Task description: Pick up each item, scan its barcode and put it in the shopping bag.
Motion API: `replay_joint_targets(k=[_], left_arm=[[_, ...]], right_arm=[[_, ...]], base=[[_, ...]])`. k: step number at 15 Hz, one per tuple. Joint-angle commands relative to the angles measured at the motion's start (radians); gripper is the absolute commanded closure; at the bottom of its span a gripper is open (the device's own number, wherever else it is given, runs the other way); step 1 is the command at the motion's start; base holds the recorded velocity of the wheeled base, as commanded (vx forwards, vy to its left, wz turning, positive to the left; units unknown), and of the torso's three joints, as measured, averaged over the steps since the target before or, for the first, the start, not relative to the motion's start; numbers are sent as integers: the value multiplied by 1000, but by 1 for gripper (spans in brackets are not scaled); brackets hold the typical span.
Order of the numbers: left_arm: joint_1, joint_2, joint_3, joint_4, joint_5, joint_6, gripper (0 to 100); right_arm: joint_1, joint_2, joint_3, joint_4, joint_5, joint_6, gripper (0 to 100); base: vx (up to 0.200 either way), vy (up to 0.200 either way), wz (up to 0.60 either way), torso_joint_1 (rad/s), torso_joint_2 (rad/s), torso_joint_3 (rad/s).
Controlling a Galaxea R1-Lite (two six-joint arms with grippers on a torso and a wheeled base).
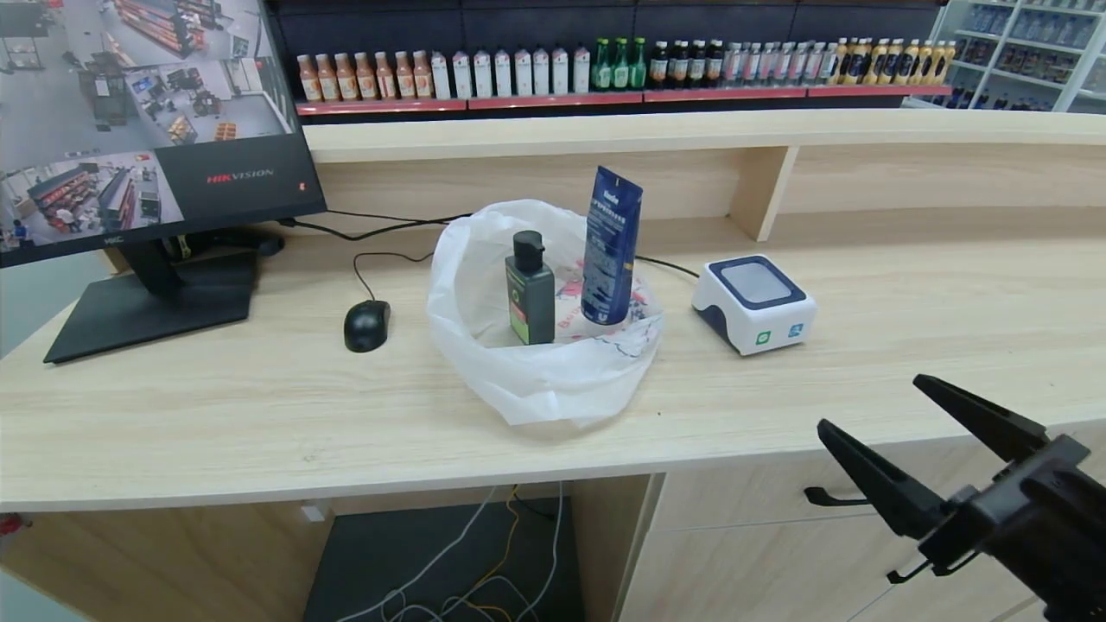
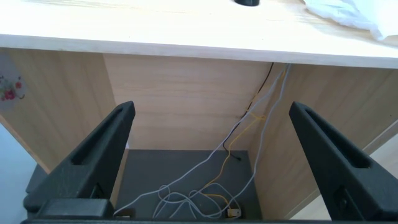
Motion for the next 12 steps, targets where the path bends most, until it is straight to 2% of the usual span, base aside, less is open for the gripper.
replay_joint_targets(k=[1, 2, 3, 6, 9, 11, 12], left_arm=[[0, 0, 0, 0, 1, -1, 0], [0, 0, 0, 0, 1, -1, 0], [0, 0, 0, 0, 1, -1, 0], [0, 0, 0, 0, 1, -1, 0], [0, 0, 0, 0, 1, 1, 0], [0, 0, 0, 0, 1, 2, 0], [0, 0, 0, 0, 1, 1, 0]], right_arm=[[51, -159, 29, 82, -6, -18, 0], [51, -205, 29, 146, -4, -10, 0], [64, -327, 29, 312, -4, -7, 0], [150, -604, 27, 683, -2, -14, 0], [159, -906, 26, 1030, 13, -47, 0], [157, -1058, 24, 1217, 40, -48, 0], [157, -1093, 26, 1258, 48, -48, 0]], base=[[0, 0, 0, 0, 0, 0], [0, 0, 0, 0, 0, 0], [0, 0, 0, 0, 0, 0], [0, 0, 0, 0, 0, 0], [0, 0, 0, 0, 0, 0], [0, 0, 0, 0, 0, 0], [0, 0, 0, 0, 0, 0]])
